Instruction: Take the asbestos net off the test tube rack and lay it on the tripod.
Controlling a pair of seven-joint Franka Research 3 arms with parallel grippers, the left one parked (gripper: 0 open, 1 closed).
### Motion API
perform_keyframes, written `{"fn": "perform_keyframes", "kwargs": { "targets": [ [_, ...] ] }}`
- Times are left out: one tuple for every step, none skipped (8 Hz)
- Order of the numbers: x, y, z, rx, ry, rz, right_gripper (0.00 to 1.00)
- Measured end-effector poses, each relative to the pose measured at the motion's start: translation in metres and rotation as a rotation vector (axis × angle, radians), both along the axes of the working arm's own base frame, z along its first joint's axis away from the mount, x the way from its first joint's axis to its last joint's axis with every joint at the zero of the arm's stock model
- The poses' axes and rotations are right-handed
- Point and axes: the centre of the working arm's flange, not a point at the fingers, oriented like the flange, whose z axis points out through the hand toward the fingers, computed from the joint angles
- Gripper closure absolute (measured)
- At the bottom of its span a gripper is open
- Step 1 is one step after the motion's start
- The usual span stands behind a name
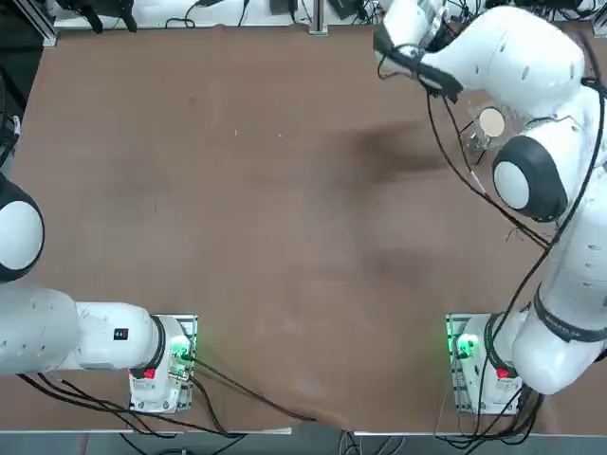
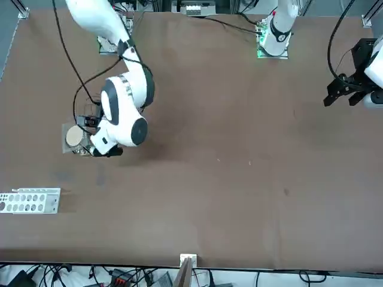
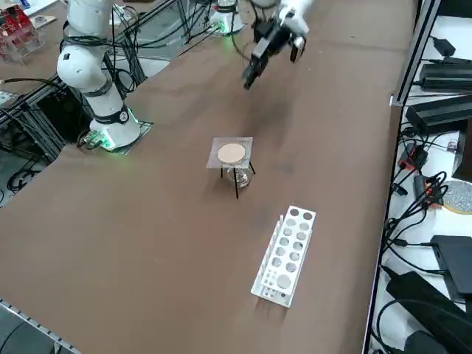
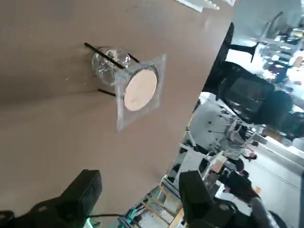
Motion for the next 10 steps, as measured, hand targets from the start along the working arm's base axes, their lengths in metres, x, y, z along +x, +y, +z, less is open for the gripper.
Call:
{"fn": "perform_keyframes", "kwargs": {
  "targets": [
    [0.009, -0.007, 0.025, 0.051, 0.009, 0.004, 0.01],
    [0.02, -0.025, 0.045, 0.106, 0.015, -0.006, 0.01],
    [0.033, -0.054, 0.061, 0.169, 0.025, -0.023, 0.01],
    [0.043, -0.082, 0.074, 0.241, 0.037, -0.039, 0.01],
    [0.049, -0.108, 0.092, 0.326, 0.029, -0.061, 0.01],
    [0.051, -0.133, 0.116, 0.42, -0.001, -0.089, 0.01],
    [0.048, -0.158, 0.143, 0.517, -0.043, -0.121, 0.01],
    [0.042, -0.183, 0.169, 0.608, -0.087, -0.151, 0.01],
    [0.037, -0.21, 0.189, 0.681, -0.118, -0.166, 0.01],
    [0.033, -0.238, 0.202, 0.743, -0.135, -0.163, 0.01]
  ]
}}
